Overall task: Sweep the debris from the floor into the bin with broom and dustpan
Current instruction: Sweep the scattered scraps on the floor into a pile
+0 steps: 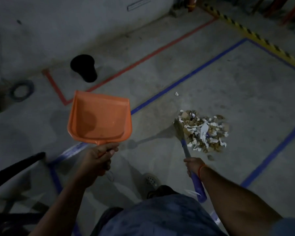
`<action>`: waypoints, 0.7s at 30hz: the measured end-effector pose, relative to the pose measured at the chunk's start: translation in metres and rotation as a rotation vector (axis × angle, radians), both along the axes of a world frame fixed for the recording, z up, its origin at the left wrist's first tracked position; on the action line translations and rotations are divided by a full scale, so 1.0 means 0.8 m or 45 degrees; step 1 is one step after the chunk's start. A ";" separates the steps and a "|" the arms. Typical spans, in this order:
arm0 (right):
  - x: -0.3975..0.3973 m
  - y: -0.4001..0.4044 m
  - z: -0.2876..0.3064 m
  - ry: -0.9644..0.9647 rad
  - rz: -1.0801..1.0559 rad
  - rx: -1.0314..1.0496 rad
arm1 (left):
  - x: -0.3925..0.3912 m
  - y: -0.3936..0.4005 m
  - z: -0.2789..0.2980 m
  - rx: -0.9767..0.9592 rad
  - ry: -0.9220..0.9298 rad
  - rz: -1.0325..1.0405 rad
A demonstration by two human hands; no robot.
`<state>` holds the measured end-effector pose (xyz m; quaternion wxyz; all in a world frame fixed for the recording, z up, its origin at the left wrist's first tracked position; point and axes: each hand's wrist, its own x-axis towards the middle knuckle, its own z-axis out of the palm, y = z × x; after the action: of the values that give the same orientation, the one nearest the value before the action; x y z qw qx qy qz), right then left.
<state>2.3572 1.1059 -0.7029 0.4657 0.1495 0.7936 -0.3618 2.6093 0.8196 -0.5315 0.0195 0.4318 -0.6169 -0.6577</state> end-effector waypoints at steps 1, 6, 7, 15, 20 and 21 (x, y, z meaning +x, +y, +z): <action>0.002 -0.005 0.001 -0.002 -0.011 0.022 | -0.008 -0.011 0.001 0.009 0.011 -0.025; 0.016 -0.026 0.007 0.068 -0.070 0.072 | -0.058 -0.083 -0.001 -0.012 0.040 -0.116; 0.021 -0.034 0.010 0.084 -0.078 0.091 | -0.069 -0.101 -0.005 -0.021 0.041 -0.158; 0.051 -0.151 0.037 0.136 -0.357 0.053 | -0.145 -0.264 0.006 -0.101 0.065 -0.534; 0.059 -0.245 0.069 0.098 -0.822 -0.225 | -0.182 -0.349 0.007 -0.135 0.117 -0.674; 0.057 -0.259 0.077 0.101 -0.911 -0.285 | -0.190 -0.357 0.007 -0.122 0.118 -0.677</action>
<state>2.4028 0.8986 -0.6417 0.2923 0.3513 0.6642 -0.5916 2.4576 0.5339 -0.5256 -0.1051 0.2228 -0.7374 -0.6290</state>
